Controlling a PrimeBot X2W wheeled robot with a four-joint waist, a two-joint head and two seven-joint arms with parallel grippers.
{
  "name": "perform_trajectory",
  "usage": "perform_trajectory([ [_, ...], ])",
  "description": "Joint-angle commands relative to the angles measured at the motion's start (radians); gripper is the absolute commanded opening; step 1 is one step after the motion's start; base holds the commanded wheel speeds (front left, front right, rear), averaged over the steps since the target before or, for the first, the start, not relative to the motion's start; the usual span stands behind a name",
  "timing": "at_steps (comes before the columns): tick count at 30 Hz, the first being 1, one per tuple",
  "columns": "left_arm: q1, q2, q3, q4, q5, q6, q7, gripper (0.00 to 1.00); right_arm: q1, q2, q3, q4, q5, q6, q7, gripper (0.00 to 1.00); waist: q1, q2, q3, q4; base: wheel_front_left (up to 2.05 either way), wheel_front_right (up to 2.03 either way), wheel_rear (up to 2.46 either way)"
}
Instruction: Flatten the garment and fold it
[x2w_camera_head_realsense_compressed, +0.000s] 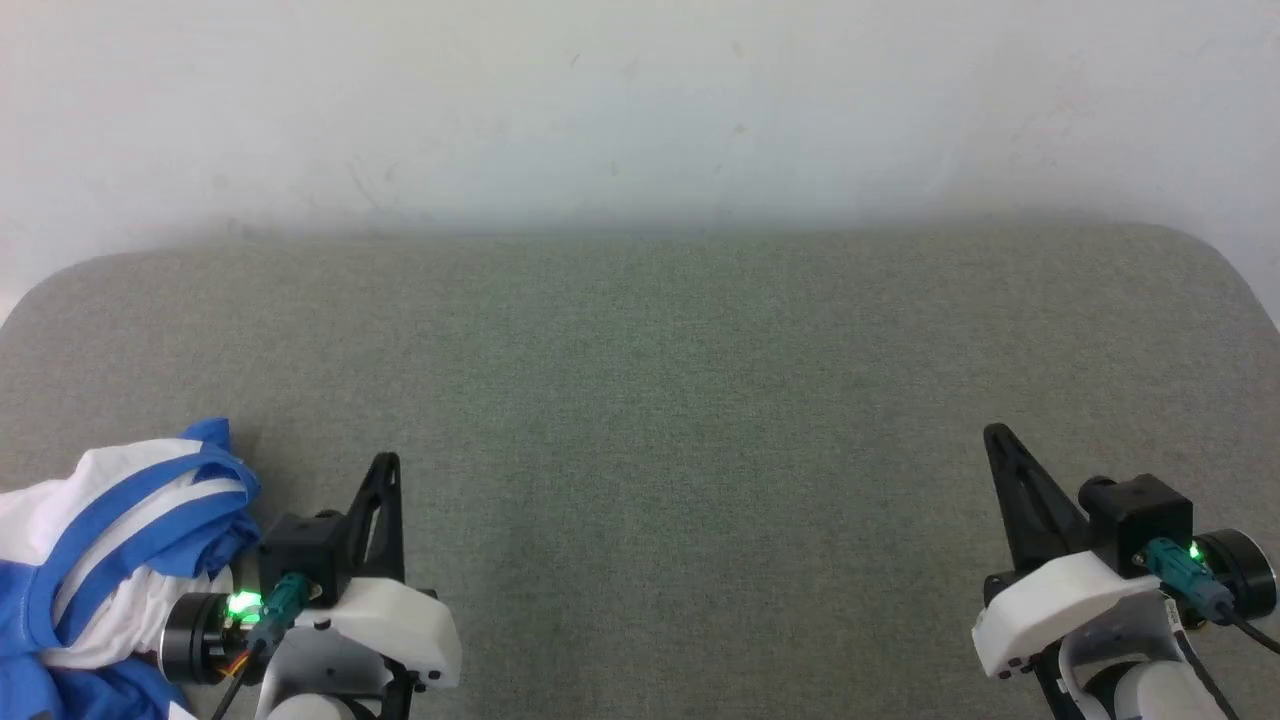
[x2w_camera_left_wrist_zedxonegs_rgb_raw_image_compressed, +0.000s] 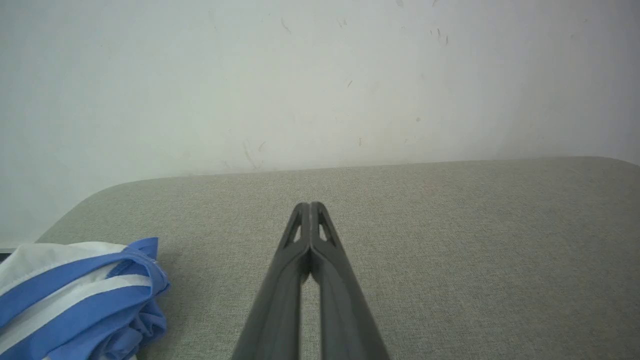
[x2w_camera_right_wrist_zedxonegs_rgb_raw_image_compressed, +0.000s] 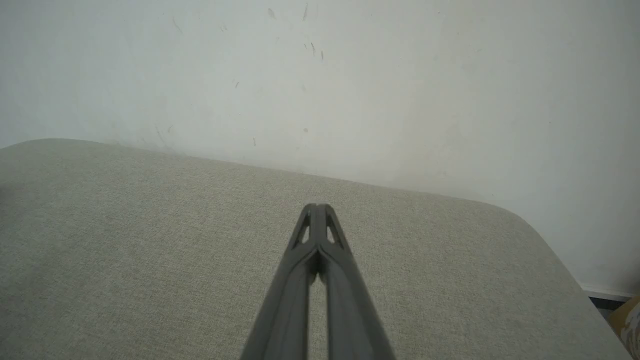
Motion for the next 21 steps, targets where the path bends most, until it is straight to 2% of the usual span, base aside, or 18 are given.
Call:
perform_trajectory([
  [1,0.000,0.000,0.000,0.001,0.000,0.000,0.000,1.00,0.000,0.000,0.000,0.001,0.001,0.000,0.000,1.00,0.0000,0.0000,0.000,0.000,0.00,0.00,0.00],
  [21,-0.002,0.000,-0.011,0.019,-0.024,0.005,-0.036,1.00,0.007,0.000,-0.011,0.020,0.041,0.000,-0.035,1.00,0.0000,0.0000,0.001,0.010,0.00,0.00,0.00],
])
